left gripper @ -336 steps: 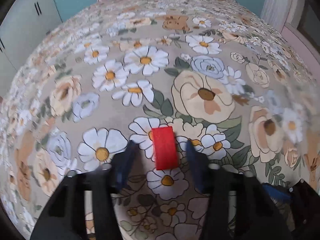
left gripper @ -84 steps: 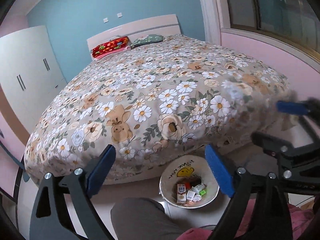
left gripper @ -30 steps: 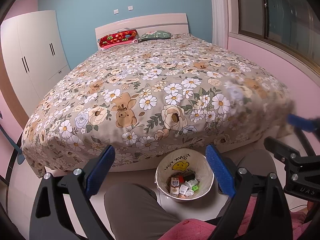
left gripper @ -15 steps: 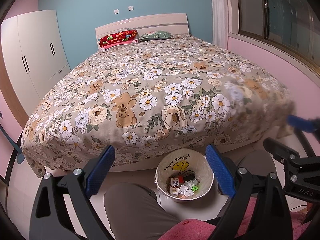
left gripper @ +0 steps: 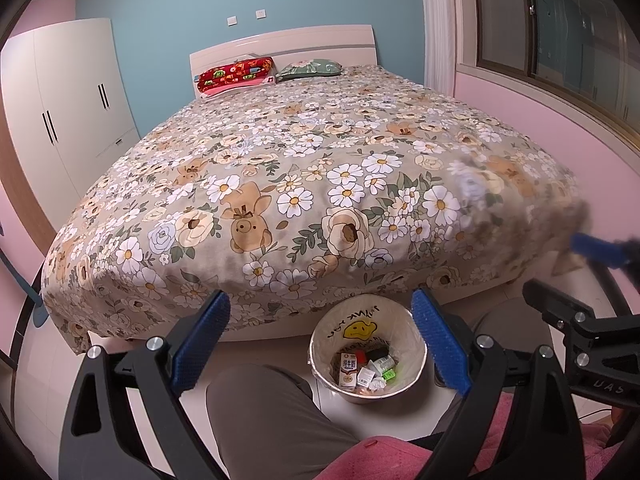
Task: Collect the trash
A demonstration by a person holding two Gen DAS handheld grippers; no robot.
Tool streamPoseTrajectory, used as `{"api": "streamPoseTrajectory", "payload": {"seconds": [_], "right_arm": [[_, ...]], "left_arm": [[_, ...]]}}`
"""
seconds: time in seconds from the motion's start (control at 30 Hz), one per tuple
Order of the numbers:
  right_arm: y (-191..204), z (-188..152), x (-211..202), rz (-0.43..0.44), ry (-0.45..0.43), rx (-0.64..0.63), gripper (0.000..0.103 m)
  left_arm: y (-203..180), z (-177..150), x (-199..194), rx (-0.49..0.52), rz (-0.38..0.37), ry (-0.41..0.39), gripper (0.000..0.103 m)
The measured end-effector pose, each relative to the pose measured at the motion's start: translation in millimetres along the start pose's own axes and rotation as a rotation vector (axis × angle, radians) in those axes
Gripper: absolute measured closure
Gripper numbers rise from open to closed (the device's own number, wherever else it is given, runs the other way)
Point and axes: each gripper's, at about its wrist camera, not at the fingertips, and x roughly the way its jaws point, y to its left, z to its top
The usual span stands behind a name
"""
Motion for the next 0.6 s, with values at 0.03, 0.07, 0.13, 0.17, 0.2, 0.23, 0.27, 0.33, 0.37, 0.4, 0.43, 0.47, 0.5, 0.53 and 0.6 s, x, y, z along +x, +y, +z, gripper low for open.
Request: {"api": "streamPoseTrajectory", "payload": {"seconds": [0.03, 0.07, 0.13, 0.17, 0.2, 0.23, 0.27, 0.33, 0.37, 0.4, 0.43, 0.47, 0.5, 0.53, 0.6], "right_arm": [[0.1, -0.1, 0.1, 0.001, 0.000, 0.000, 0.022], [-0.2, 0.2, 0.2, 0.001, -0.001, -0.001, 0.022], [0.0, 0.2, 0.4, 0.000, -0.001, -0.001, 0.022], [0.1, 0.2, 0.5, 0.000, 0.000, 0.000, 0.022], [0.1, 0.1, 0.5, 0.000, 0.001, 0.000, 0.022], [0.2, -0.2, 0.8, 0.001, 0.002, 0.001, 0.022], [0.3, -0.7, 0.8, 0.002, 0.003, 0.001, 0.022], [0.4, -0.9, 1.2, 0.004, 0.004, 0.001, 0.022], [0.3, -0.7, 1.5, 0.005, 0.005, 0.001, 0.022], [0.3, -0.7, 1.5, 0.004, 0.005, 0.001, 0.022], [0.3, -0.7, 1.5, 0.005, 0.005, 0.000, 0.022], [0.5, -0.8, 1.6, 0.004, 0.006, 0.000, 0.022], [0.4, -0.8, 1.5, 0.004, 0.006, -0.001, 0.022], [0.4, -0.8, 1.8, 0.005, 0.007, -0.001, 0.022], [0.5, -0.7, 1.8, 0.004, 0.006, -0.001, 0.022]], "left_arm": [[-0.3, 0.2, -0.2, 0.002, -0.001, 0.000, 0.009], [-0.8, -0.1, -0.2, 0.001, 0.000, 0.001, 0.009], [-3.2, -1.1, 0.7, 0.004, -0.002, 0.006, 0.009], [-4.2, -1.3, 0.8, 0.006, -0.001, 0.008, 0.009], [-4.4, -1.0, 0.7, 0.004, -0.003, 0.007, 0.009], [-4.5, -0.8, 0.5, 0.002, -0.001, 0.006, 0.009], [-4.1, -0.6, 0.5, 0.000, -0.001, 0.005, 0.009], [-4.7, -1.5, 1.1, -0.006, 0.002, 0.003, 0.009], [-4.7, -2.1, 1.6, -0.008, 0.005, 0.003, 0.009], [-5.1, -2.4, 2.0, -0.009, 0.006, 0.005, 0.009], [-6.0, -2.8, 2.5, -0.009, 0.006, 0.007, 0.009], [-5.1, -2.9, 2.6, -0.010, 0.007, 0.009, 0.009], [-4.9, -3.1, 3.2, -0.011, 0.006, 0.013, 0.009], [-5.5, -3.4, 3.6, -0.012, 0.006, 0.015, 0.009], [-3.6, -3.4, 3.5, -0.015, 0.006, 0.017, 0.009]]}}
